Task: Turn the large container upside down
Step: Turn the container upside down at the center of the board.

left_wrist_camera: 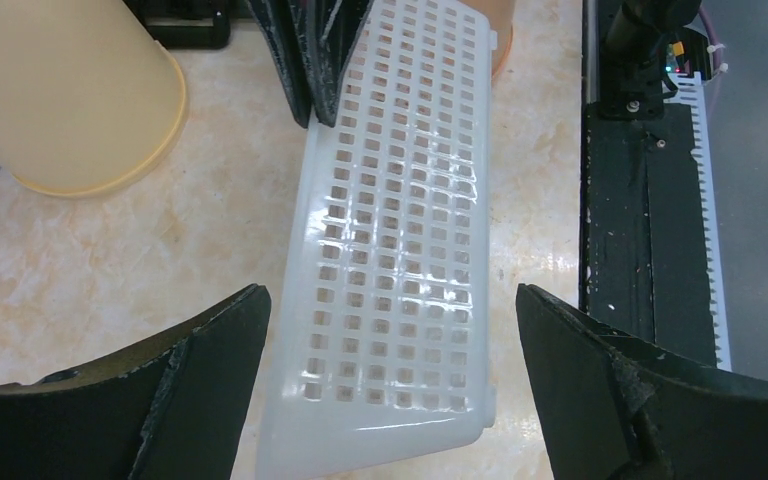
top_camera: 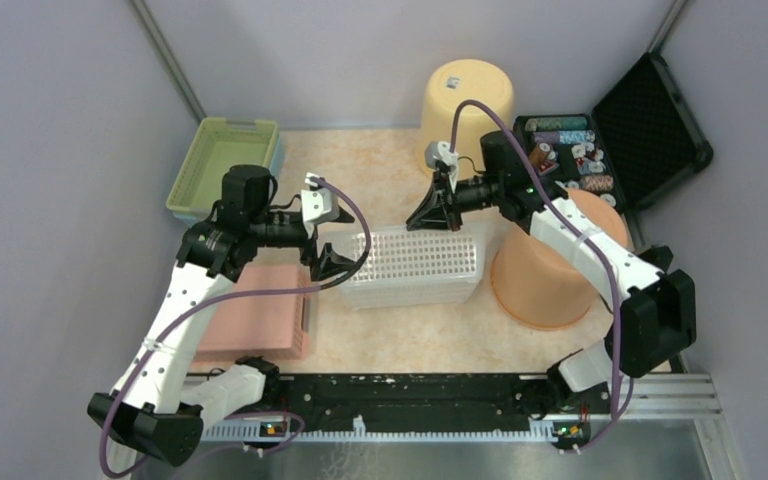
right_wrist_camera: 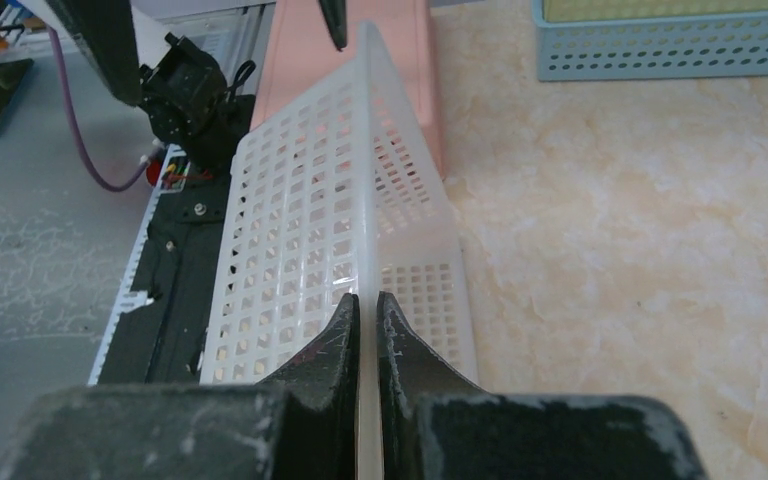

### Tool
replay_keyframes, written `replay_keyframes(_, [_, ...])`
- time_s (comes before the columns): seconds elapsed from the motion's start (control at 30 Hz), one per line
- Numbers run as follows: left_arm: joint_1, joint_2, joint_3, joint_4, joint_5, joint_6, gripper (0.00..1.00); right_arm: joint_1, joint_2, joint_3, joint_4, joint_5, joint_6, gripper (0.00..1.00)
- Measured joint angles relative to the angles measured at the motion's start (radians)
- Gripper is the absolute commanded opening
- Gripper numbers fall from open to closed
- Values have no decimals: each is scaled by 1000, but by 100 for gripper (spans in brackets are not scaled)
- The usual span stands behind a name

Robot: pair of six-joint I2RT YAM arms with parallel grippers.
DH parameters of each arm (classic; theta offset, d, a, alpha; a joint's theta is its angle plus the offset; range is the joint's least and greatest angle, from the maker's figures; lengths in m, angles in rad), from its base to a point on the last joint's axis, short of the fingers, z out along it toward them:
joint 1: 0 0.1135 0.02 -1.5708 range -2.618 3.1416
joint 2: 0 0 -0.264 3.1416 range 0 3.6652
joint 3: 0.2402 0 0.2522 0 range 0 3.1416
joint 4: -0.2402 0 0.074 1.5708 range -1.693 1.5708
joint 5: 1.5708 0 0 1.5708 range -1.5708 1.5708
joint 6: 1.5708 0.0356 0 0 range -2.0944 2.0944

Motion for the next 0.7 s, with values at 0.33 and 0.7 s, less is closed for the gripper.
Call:
replay_keyframes(0.33, [0, -6, 1, -27, 4, 39, 99, -60, 110, 54, 166, 10, 248, 0])
replay_keyframes(0.7, [0, -7, 15, -67, 27, 112, 99, -88, 185, 97, 255, 38, 366, 0])
